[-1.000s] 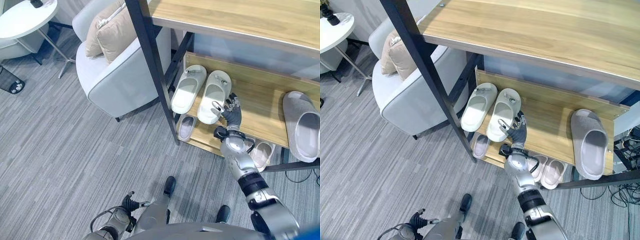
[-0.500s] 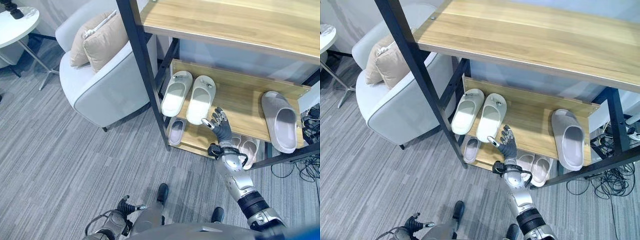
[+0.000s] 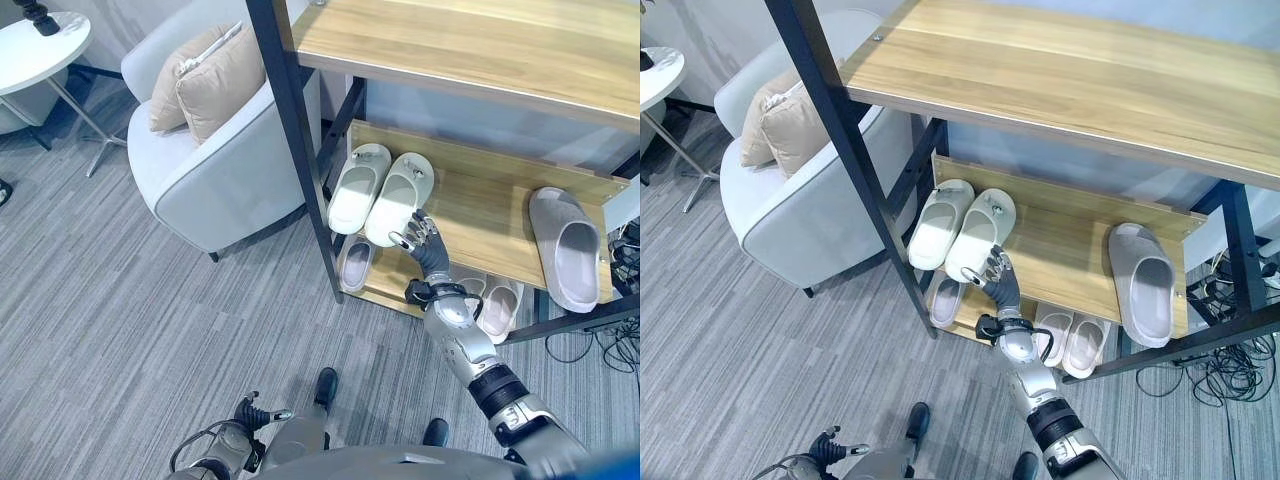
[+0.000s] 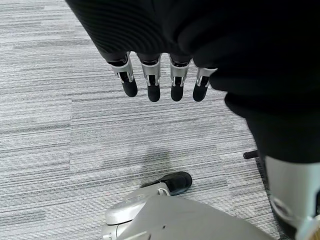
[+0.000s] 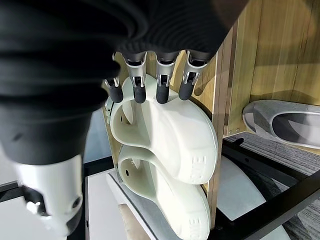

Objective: Arrange the slippers neatly on the shoe rack.

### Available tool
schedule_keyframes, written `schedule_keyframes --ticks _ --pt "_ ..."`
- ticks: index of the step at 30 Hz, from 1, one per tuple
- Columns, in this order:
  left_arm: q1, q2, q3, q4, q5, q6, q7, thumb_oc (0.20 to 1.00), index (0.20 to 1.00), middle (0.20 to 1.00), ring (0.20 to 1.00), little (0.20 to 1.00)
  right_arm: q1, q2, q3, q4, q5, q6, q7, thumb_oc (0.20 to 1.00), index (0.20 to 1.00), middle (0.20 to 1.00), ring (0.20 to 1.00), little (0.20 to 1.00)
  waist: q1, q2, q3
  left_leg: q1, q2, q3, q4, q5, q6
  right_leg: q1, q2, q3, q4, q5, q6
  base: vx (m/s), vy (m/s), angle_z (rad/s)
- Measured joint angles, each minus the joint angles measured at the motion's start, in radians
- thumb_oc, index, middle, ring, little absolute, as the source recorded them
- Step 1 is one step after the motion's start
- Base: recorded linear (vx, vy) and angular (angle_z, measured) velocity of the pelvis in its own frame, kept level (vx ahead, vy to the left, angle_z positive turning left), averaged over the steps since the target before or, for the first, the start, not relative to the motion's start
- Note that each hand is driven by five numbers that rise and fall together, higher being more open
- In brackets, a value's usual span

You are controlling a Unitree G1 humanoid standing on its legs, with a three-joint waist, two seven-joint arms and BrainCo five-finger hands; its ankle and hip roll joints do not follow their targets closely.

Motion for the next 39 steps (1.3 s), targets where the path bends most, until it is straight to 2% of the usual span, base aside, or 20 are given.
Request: schedule_keyframes --ticks 3,5,6,7,8,9,11,12,13,16,24,31,32,33,34,39 --pt "0.007 -0.001 0.010 0.000 0.001 -0.001 0.003 1.000 1.000 1.000 1.000 1.000 0.048 -0.007 -0.041 -0.052 -0.070 0.002 -0.015 1.000 1.000 1.000 1.000 1.000 -0.014 0.001 0.000 0.015 0.002 0.007 0.000 -0.002 -0.001 0.009 -0.001 0.007 0.000 0.000 0.000 0.01 -0.036 -0.07" --pt "0.026 -0.006 0.038 0.001 0.002 -0.001 0.004 1.000 1.000 1.000 1.000 1.000 0.104 -0.053 -0.082 -0.164 -0.165 0.008 -0.026 1.000 1.000 1.000 1.000 1.000 -0.035 0.005 0.002 0.023 0.002 0.015 0.000 0.000 0.001 0.012 -0.002 0.015 0.000 0.001 0.001 0.00 -0.050 -0.18" --pt "0.042 -0.006 0.040 0.001 0.006 -0.002 0.002 1.000 1.000 1.000 1.000 1.000 0.112 -0.126 -0.114 -0.217 -0.234 0.009 -0.029 1.000 1.000 1.000 1.000 1.000 -0.051 0.021 -0.001 0.057 0.007 0.034 -0.001 -0.013 -0.002 0.032 -0.002 0.036 -0.001 0.001 0.003 0.01 -0.069 -0.37" --pt "0.050 -0.015 0.039 0.001 0.006 -0.003 0.001 1.000 1.000 1.000 1.000 1.000 0.116 -0.150 -0.128 -0.234 -0.253 0.008 -0.031 1.000 1.000 1.000 1.000 1.000 -0.053 0.037 -0.011 0.067 0.013 0.045 -0.005 -0.020 -0.002 0.034 0.002 0.047 -0.001 -0.001 0.002 0.02 -0.071 -0.39" --pt "0.060 -0.020 0.050 0.000 0.007 -0.009 -0.009 1.000 1.000 1.000 1.000 1.000 0.115 -0.277 -0.154 -0.265 -0.362 0.012 -0.026 1.000 1.000 1.000 1.000 1.000 -0.051 0.052 -0.021 0.076 0.022 0.049 -0.005 -0.021 -0.002 0.039 0.011 0.055 -0.001 -0.001 0.002 0.02 -0.094 -0.23" --pt "0.074 -0.019 0.050 -0.001 0.008 -0.012 -0.020 1.000 1.000 1.000 1.000 1.000 0.112 -0.335 -0.199 -0.281 -0.425 0.012 -0.032 1.000 1.000 1.000 1.000 1.000 -0.052 0.050 -0.021 0.081 0.027 0.052 -0.005 -0.019 0.001 0.041 0.016 0.057 -0.001 -0.003 0.000 0.02 -0.080 -0.11" --pt "0.075 -0.017 0.050 -0.002 0.016 -0.028 -0.033 1.000 1.000 1.000 1.000 1.000 0.099 -0.422 -0.314 -0.199 -0.550 0.014 -0.058 1.000 1.000 1.000 1.000 1.000 -0.049 0.048 -0.023 0.083 0.029 0.051 -0.001 -0.018 0.002 0.045 0.018 0.056 -0.001 -0.004 0.001 0.02 -0.066 -0.02" --pt "0.080 -0.010 0.050 0.000 0.024 -0.035 -0.048 1.000 1.000 1.000 1.000 1.000 0.050 -0.433 -0.431 0.021 -0.626 0.043 -0.127 1.000 1.000 1.000 1.000 1.000 -0.052 0.039 -0.033 0.083 0.032 0.052 -0.001 -0.018 0.002 0.044 0.022 0.058 0.000 -0.005 0.000 0.02 -0.050 -0.03" --pt "0.082 -0.007 0.050 0.001 0.025 -0.044 -0.053 1.000 1.000 1.000 1.000 1.000 0.051 -0.448 -0.416 0.077 -0.668 0.055 -0.132 1.000 1.000 1.000 1.000 1.000 -0.053 0.036 -0.034 0.083 0.034 0.052 -0.002 -0.018 0.002 0.044 0.024 0.058 -0.001 -0.005 0.000 0.01 -0.039 -0.04" --pt "0.080 -0.007 0.049 0.000 0.026 -0.051 -0.070 1.000 1.000 1.000 1.000 1.000 0.040 -0.436 -0.379 0.159 -0.748 0.088 -0.155 1.000 1.000 1.000 1.000 1.000 -0.046 0.036 -0.034 0.081 0.034 0.050 -0.002 -0.018 0.002 0.043 0.024 0.056 -0.001 -0.005 0.000 0.00 -0.020 0.02" --pt "0.076 -0.003 0.030 -0.002 0.024 -0.068 -0.075 1.000 1.000 1.000 1.000 1.000 -0.007 -0.394 -0.329 0.309 -0.738 0.154 -0.176 1.000 1.000 1.000 1.000 1.000 -0.045 0.041 -0.029 0.060 0.029 0.046 0.000 -0.016 0.003 0.025 0.022 0.054 -0.001 -0.005 0.000 0.00 -0.006 0.01" --pt "0.073 0.001 0.029 -0.001 0.022 -0.068 -0.083 1.000 1.000 1.000 1.000 1.000 -0.148 -0.345 -0.298 0.465 -0.613 0.151 -0.218 1.000 1.000 1.000 1.000 1.000 -0.048 0.046 0.005 0.051 0.022 0.047 0.000 -0.016 0.004 0.016 0.018 0.054 -0.001 -0.005 0.001 0.00 0.000 0.00" --pt "0.073 0.002 0.028 -0.001 0.015 -0.068 -0.082 1.000 1.000 1.000 1.000 1.000 -0.196 -0.346 -0.260 0.540 -0.603 0.144 -0.225 1.000 1.000 1.000 1.000 1.000 -0.051 0.045 0.005 0.052 0.023 0.049 0.000 -0.017 0.003 0.015 0.018 0.055 -0.001 -0.005 0.001 0.01 -0.004 -0.03" --pt "0.073 0.002 0.028 -0.001 0.014 -0.067 -0.082 1.000 1.000 1.000 1.000 1.000 -0.222 -0.346 -0.254 0.571 -0.594 0.145 -0.225 0.523 0.523 0.523 0.523 0.523 -0.052 0.044 0.006 0.052 0.024 0.049 0.000 -0.018 0.001 0.015 0.019 0.056 -0.001 -0.005 0.001 0.00 0.000 0.00" --pt "0.073 0.002 0.028 -0.001 0.014 -0.067 -0.082 1.000 1.000 1.000 1.000 1.000 -0.245 -0.346 -0.243 0.601 -0.581 0.146 -0.225 0.200 0.200 0.200 0.200 0.200 -0.051 0.043 0.006 0.049 0.026 0.048 -0.001 -0.020 -0.001 0.012 0.019 0.055 -0.001 -0.005 0.001 0.01 0.000 -0.04" --pt "0.073 0.005 0.028 -0.001 0.001 -0.067 -0.080 1.000 1.000 1.000 1.000 1.000 -0.329 -0.364 -0.189 0.667 -0.543 0.184 -0.209 0.200 0.200 0.200 0.200 0.200 -0.049 0.034 0.004 0.031 0.036 0.048 -0.004 -0.015 -0.003 -0.001 0.028 0.057 -0.001 -0.004 -0.002 0.02 -0.001 -0.01"
